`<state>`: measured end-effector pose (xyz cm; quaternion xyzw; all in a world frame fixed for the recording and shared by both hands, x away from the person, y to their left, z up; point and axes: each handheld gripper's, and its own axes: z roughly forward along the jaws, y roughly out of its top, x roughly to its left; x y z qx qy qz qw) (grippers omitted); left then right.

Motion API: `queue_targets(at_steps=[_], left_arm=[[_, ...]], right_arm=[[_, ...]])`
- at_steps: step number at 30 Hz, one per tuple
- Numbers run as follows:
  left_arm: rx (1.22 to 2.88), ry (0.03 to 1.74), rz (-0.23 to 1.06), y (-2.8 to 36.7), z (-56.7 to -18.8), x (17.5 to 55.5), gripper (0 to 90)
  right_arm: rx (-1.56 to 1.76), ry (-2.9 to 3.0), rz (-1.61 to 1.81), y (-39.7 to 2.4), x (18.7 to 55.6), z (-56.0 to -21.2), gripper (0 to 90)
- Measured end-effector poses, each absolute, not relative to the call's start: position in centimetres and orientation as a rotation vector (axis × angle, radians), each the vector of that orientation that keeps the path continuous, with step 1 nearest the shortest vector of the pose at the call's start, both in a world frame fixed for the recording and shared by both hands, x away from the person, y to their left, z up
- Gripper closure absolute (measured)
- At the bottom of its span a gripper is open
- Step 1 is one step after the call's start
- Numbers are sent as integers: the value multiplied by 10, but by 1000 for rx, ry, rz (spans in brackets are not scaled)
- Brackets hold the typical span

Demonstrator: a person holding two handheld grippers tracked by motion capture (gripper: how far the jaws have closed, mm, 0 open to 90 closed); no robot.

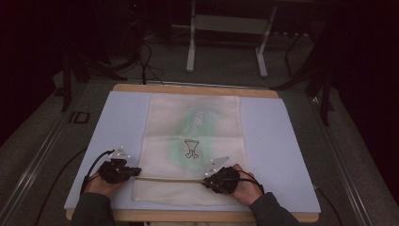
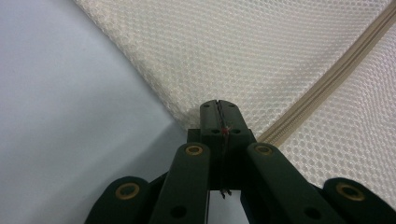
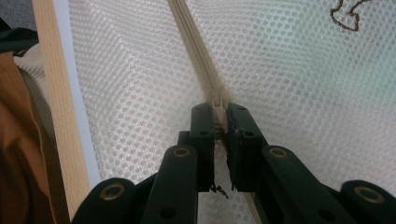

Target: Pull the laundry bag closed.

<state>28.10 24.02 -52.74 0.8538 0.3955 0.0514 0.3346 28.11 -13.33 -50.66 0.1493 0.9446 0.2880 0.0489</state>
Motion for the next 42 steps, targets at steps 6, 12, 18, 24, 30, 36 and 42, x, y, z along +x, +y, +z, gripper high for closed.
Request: queue_targets(at_steps=[6, 12, 18, 24, 30, 36, 42], left_arm=[[2230, 1031, 136, 240, -527, 281, 898], [2230, 1034, 140, 240, -527, 281, 898], [2229, 1034, 138, 240, -527, 281, 898], [2227, 1035, 138, 240, -527, 281, 898], [2228, 1034, 139, 240, -527, 281, 898], [2228, 1036, 140, 240, -527, 280, 898], [2228, 1035, 138, 240, -527, 281, 898]], right_arm=[[469, 2875, 879, -139, 280, -507, 822], [469, 2871, 888, -139, 280, -507, 822], [485, 2872, 882, -144, 280, -508, 822], [494, 2862, 887, -149, 280, -507, 822], [516, 2854, 885, -156, 280, -507, 822], [531, 2844, 890, -164, 280, -507, 822], [565, 2835, 895, -176, 280, -506, 822]])
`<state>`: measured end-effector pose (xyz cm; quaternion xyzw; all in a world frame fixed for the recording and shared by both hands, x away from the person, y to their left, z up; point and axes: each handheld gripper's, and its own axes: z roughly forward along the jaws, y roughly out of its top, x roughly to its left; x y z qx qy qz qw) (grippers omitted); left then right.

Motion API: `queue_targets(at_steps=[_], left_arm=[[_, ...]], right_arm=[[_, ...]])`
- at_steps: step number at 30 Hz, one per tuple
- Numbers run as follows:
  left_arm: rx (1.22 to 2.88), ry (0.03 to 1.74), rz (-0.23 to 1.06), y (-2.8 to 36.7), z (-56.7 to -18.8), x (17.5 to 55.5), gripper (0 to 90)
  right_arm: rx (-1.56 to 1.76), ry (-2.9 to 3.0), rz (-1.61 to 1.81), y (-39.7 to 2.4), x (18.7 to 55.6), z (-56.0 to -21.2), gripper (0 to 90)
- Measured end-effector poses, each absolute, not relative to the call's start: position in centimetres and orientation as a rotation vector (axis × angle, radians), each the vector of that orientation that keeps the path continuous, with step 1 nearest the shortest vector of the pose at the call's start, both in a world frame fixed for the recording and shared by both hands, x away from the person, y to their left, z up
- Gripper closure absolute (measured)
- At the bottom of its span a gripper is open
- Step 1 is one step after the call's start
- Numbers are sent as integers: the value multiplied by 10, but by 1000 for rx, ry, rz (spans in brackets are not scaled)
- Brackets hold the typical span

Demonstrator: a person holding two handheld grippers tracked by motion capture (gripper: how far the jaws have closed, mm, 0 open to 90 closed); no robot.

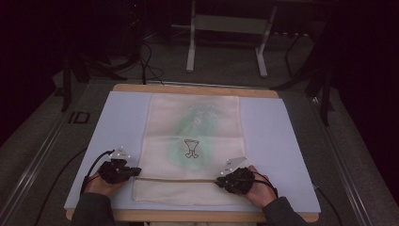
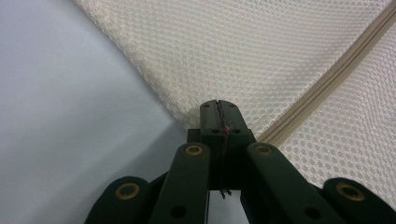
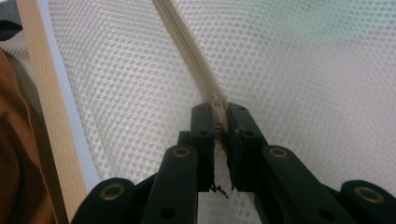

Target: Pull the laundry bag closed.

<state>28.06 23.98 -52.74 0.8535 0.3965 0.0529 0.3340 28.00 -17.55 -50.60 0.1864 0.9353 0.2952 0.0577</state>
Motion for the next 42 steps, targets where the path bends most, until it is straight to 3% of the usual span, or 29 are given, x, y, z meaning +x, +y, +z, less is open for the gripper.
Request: queue_targets(at_steps=[42], left_arm=[[2224, 1037, 139, 240, -528, 280, 898]], right_arm=[[640, 2820, 883, -209, 280, -501, 822]])
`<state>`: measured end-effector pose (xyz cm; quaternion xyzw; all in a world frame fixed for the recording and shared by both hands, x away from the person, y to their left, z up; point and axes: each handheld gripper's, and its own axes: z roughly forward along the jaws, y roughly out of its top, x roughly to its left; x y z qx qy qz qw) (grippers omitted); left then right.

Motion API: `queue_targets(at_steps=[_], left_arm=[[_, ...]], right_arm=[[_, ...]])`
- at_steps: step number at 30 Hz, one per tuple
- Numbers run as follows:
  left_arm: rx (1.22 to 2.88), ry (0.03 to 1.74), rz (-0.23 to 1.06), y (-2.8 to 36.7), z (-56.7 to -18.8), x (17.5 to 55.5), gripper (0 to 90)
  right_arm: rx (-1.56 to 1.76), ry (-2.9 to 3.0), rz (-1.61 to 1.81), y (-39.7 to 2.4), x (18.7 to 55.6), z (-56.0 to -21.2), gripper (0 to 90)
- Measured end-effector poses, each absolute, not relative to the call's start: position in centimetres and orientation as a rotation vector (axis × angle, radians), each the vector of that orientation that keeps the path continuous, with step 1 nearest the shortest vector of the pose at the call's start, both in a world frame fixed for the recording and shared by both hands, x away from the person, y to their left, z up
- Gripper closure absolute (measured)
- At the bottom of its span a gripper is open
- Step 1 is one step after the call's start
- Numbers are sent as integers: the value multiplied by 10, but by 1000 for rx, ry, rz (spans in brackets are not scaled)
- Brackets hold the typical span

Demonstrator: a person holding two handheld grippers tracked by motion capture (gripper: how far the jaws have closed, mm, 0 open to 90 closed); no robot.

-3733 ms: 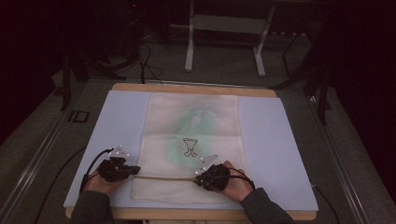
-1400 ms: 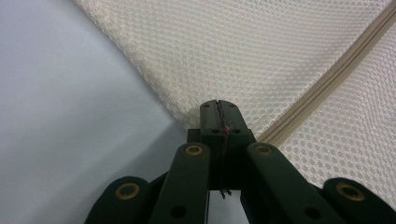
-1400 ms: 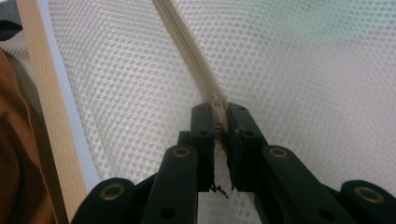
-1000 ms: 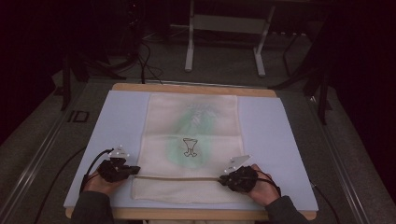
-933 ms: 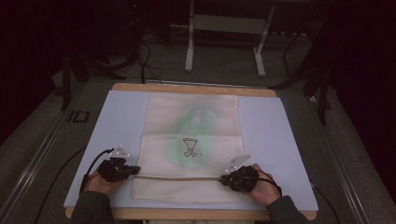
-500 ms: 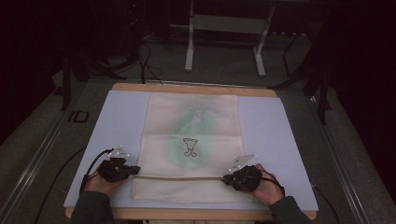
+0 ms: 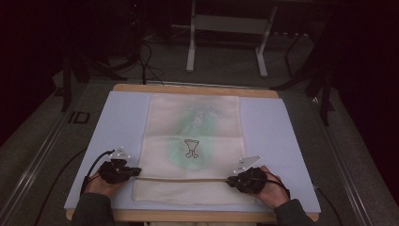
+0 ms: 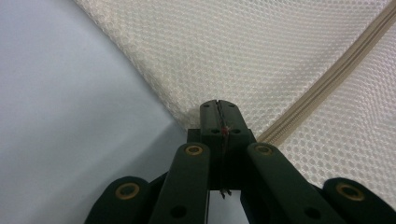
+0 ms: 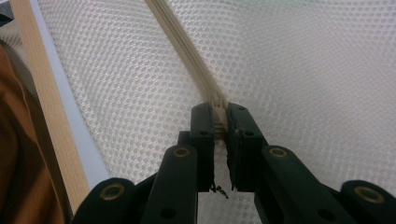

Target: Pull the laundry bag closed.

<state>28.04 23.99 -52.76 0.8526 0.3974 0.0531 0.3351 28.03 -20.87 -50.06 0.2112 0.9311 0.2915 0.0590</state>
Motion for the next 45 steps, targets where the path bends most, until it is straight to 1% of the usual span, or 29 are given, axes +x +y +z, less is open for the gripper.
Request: queue_targets(at_steps=[22, 34, 40, 45], left_arm=[[2222, 1037, 142, 240, -528, 280, 898], [2223, 1038, 141, 240, -528, 280, 898], [2223, 1037, 142, 240, -528, 280, 897], [2222, 1038, 142, 240, -528, 280, 898]], right_arm=[[664, 2833, 870, -221, 278, -499, 822], [706, 2815, 876, -242, 279, -495, 822], [698, 2827, 856, -243, 279, -495, 822], [721, 2816, 856, -252, 279, -495, 822]])
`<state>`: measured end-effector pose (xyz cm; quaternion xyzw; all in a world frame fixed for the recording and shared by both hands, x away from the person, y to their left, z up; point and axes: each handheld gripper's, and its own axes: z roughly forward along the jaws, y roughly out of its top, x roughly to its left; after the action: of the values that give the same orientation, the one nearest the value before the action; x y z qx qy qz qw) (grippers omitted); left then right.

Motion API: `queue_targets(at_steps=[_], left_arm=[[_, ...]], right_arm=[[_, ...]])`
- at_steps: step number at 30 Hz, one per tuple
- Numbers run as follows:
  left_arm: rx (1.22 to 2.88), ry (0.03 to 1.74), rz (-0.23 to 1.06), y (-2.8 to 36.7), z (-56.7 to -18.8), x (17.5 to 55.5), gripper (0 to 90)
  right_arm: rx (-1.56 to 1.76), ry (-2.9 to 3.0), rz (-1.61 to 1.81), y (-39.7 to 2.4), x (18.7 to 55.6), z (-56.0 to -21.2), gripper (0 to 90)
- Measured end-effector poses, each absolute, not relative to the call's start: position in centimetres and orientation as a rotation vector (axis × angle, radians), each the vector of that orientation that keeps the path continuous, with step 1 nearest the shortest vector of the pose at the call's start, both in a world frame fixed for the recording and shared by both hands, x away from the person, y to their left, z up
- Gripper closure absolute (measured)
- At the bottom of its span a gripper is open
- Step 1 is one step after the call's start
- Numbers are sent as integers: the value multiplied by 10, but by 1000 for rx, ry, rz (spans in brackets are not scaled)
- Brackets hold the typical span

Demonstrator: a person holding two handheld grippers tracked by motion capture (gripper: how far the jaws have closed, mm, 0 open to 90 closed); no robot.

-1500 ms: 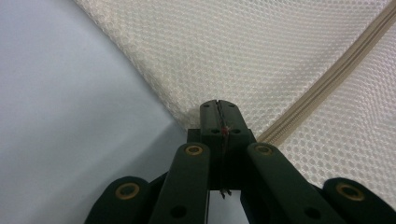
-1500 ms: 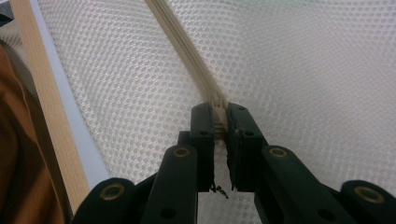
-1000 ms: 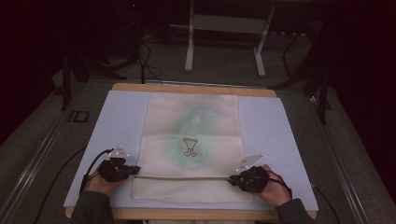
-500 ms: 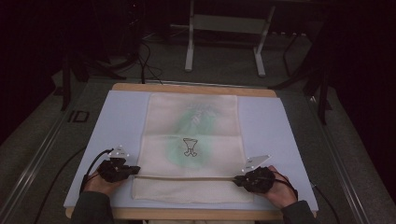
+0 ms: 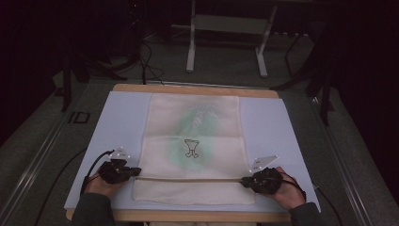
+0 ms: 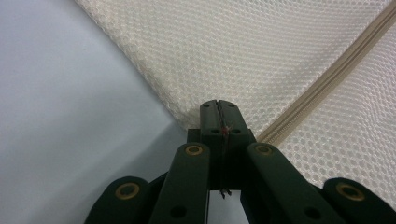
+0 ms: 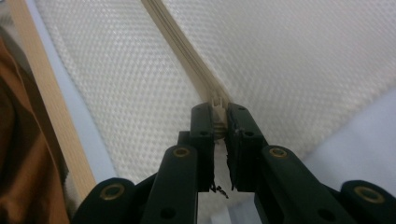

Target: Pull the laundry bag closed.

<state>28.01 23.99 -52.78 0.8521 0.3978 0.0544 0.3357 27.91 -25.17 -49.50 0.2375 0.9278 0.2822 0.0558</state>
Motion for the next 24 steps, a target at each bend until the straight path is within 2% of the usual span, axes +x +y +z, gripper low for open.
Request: queue_targets(at_steps=[17, 19, 21, 24], left_arm=[[2221, 1037, 136, 240, -528, 280, 898], [2218, 1042, 134, 240, -528, 281, 897], [2218, 1047, 137, 240, -528, 280, 896], [2196, 1055, 120, 241, -529, 281, 894]], right_arm=[[796, 2807, 899, -272, 280, -504, 817], [796, 2813, 905, -272, 281, -507, 787], [818, 2795, 916, -274, 282, -508, 693], [843, 2765, 996, -281, 283, -507, 608]])
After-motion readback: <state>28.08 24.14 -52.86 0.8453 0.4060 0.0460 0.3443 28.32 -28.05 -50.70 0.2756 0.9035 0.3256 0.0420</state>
